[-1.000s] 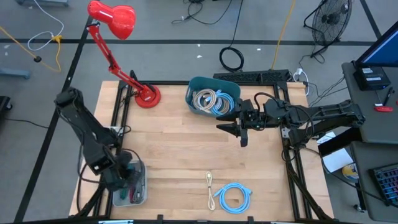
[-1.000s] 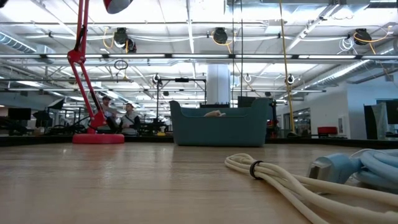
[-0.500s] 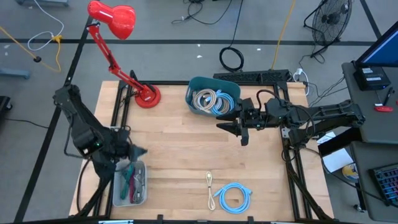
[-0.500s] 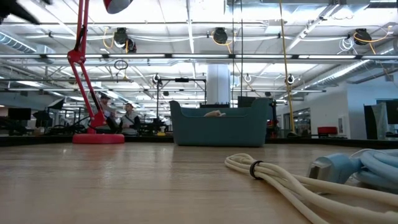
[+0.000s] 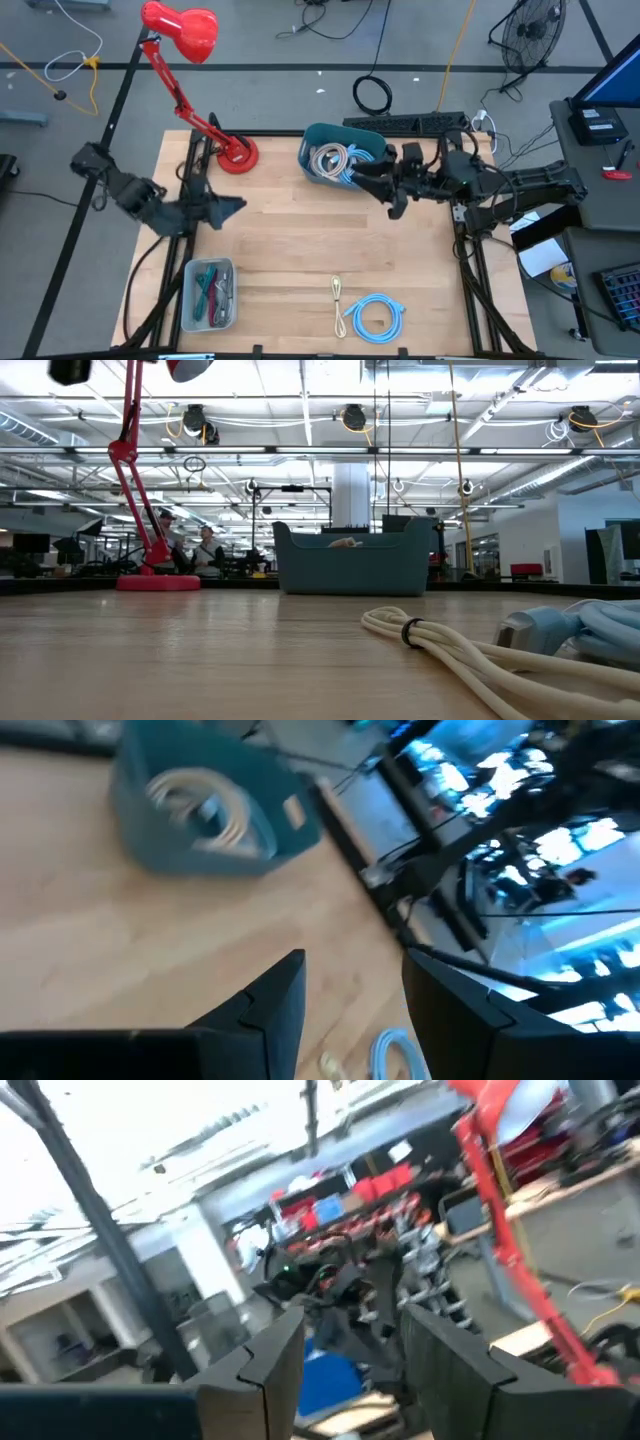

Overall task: Pick & Place USB Port
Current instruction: Put the light blue wire cable into the blue bin

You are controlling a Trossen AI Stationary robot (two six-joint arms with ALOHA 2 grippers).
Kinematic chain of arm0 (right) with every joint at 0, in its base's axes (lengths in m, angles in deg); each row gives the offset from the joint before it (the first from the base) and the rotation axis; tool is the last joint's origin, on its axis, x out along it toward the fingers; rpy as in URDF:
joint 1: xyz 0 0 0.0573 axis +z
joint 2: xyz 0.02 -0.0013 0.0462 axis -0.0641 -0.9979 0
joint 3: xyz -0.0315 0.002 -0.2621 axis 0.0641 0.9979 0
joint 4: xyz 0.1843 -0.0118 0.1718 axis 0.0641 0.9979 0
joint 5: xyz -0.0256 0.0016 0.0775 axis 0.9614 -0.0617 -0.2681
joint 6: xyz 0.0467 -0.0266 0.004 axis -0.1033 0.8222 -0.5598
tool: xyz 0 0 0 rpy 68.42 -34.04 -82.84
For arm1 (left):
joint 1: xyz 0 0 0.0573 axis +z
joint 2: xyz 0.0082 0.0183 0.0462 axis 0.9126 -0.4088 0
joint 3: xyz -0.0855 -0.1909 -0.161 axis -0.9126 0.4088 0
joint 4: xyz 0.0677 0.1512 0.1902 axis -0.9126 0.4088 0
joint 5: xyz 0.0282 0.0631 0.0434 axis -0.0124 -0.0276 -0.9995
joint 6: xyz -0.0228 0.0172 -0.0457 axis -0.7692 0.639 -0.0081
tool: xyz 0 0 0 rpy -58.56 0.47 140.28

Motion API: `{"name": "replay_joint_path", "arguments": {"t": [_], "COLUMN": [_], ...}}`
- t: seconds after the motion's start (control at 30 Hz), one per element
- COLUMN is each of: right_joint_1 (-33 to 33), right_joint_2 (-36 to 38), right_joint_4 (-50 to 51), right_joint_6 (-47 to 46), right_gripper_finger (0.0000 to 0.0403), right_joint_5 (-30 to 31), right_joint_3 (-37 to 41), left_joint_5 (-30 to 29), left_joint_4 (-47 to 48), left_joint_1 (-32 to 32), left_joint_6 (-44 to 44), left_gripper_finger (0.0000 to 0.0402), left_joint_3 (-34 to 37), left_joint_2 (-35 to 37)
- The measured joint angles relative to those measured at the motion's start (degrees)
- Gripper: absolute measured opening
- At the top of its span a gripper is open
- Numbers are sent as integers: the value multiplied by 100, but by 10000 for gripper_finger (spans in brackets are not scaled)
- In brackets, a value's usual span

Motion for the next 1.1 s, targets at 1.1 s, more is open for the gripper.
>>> {"name": "replay_joint_path", "arguments": {"t": [1.1], "right_joint_1": [980], "right_joint_2": [-1387], "right_joint_4": [-808], "right_joint_6": [754], "right_gripper_finger": [160], "right_joint_5": [-822], "right_joint_3": [0], "left_joint_5": [5709], "left_joint_4": [-3993], "left_joint_1": [2594], "left_joint_6": [4306], "left_gripper_finger": [168], "left_joint_3": [-2], "left_joint_2": [-1657]}}
